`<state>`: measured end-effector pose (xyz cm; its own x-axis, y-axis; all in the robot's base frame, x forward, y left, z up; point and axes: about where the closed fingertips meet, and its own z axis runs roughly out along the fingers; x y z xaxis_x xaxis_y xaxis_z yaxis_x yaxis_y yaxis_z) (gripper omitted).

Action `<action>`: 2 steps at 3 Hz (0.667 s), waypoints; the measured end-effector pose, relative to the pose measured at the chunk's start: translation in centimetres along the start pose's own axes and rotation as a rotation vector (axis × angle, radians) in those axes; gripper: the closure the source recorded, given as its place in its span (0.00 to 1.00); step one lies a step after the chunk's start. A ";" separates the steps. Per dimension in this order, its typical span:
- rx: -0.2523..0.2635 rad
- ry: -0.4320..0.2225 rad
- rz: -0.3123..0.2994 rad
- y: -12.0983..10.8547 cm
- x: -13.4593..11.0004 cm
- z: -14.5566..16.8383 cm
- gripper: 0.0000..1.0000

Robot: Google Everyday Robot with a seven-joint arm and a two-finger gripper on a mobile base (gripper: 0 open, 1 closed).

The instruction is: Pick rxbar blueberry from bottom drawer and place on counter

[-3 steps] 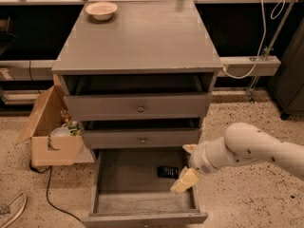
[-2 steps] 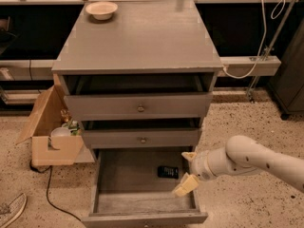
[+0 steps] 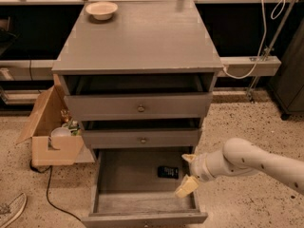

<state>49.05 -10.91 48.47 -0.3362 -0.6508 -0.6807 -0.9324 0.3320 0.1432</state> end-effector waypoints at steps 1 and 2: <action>-0.012 0.021 -0.035 -2.5 3.6 2.7 0.00; -0.008 0.023 -0.071 -5.3 6.6 5.4 0.00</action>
Offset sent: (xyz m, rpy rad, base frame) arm 0.0634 -0.0421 -0.1511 -0.0367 -0.0777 0.0813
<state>52.48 -13.32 39.34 -0.2719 -0.6880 -0.6729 -0.9550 0.2788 0.1008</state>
